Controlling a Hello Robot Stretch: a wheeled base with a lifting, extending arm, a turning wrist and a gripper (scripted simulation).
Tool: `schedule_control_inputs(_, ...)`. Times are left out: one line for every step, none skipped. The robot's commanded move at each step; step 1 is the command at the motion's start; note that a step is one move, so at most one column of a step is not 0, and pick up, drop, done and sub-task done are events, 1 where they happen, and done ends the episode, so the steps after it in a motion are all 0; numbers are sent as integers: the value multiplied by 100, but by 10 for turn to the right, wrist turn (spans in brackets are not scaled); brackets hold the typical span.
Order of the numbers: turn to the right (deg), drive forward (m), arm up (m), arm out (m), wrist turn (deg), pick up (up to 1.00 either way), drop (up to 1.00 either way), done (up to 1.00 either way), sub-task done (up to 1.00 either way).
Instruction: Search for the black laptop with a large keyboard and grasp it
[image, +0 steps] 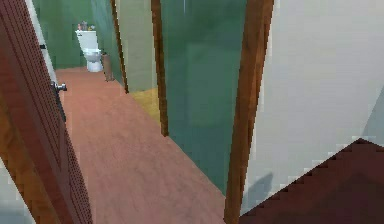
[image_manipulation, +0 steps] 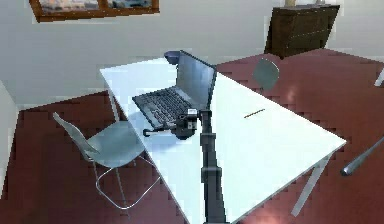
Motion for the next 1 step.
schedule_control_inputs(0,0,0,0,0,0,0,100,0)
